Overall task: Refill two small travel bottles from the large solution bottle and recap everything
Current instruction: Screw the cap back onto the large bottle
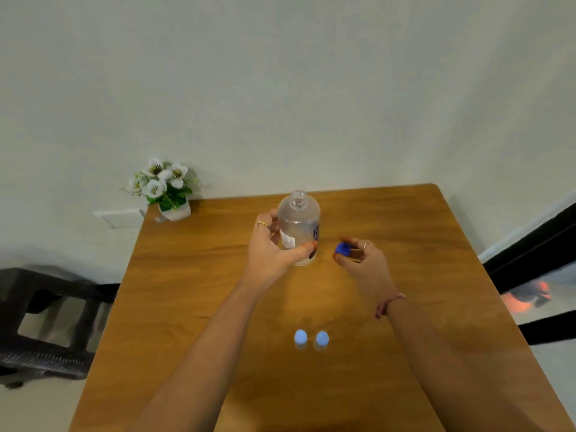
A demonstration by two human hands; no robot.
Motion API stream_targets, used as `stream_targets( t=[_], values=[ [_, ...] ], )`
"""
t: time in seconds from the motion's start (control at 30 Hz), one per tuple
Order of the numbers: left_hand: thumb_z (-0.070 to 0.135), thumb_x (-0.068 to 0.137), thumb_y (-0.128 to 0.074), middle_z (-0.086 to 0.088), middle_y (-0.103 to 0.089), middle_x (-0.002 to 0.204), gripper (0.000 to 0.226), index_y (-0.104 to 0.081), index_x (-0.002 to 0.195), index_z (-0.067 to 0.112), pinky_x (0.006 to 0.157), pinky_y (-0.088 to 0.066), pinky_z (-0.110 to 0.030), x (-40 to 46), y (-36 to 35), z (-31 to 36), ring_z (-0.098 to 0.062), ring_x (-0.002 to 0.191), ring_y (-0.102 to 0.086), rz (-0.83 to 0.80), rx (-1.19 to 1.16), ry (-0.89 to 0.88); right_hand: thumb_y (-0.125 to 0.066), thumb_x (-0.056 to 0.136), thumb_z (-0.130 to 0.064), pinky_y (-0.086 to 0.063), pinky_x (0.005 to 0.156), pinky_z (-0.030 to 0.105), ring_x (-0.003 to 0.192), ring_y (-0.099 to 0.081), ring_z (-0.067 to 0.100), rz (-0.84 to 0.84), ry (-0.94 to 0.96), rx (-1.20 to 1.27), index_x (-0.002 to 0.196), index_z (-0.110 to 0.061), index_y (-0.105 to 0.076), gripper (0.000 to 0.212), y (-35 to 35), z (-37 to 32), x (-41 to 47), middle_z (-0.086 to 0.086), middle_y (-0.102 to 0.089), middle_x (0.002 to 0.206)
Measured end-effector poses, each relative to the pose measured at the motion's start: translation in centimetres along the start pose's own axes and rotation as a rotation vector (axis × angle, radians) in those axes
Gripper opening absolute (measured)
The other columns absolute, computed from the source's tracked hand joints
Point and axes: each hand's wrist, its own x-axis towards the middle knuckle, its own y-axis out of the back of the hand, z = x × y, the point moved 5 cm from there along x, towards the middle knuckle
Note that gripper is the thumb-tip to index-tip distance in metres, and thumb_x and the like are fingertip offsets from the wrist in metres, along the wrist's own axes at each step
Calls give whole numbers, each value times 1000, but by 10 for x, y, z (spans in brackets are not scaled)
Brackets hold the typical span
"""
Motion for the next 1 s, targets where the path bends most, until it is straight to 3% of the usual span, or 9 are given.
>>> stream_targets(
  t=[0.13,0.27,0.47,0.63,0.8,1.0],
  values=[
    [19,61,-89,2,-60,121,73,-49,123,22,95,-49,-26,15,19,56,-11,112,-57,67,-22,-71,-76,77,-11,-54,70,14,91,-67,8,22,135,194,115,-18,-59,42,8,-71,10,-1,-68,104],
    [42,55,-87,2,-60,122,83,-50,126,20,93,-53,-35,28,35,110,-18,113,-58,101,16,-158,-77,76,-9,-54,73,17,87,-69,6,63,269,384,109,-16,-56,40,22,-148,14,-1,-69,100],
    [25,67,-85,11,-62,107,58,-55,117,26,72,-48,-16,31,58,183,-5,99,-59,116,-32,-258,-78,75,-11,-55,84,29,95,-69,16,72,406,510,107,-11,-58,37,43,-242,13,7,-71,107],
    [25,66,-85,2,-68,106,55,-59,115,25,78,-56,-28,31,72,223,-12,97,-65,111,-84,-292,-73,80,-8,-55,72,22,88,-69,9,41,549,528,108,-11,-63,30,57,-311,0,5,-71,105],
    [27,67,-85,3,-70,105,57,-60,119,21,70,-53,-21,28,82,257,-10,95,-67,76,-90,-327,-65,87,-13,-51,70,19,91,-65,7,-109,593,524,105,-19,-68,19,73,-381,-13,-2,-72,101],
    [25,69,-83,3,-70,103,48,-63,113,22,72,-53,-23,19,90,283,-10,93,-67,52,-73,-367,-63,89,-16,-51,69,18,86,-65,7,-257,699,244,117,-12,-63,29,74,-444,-41,-2,-71,100]
  ],
)
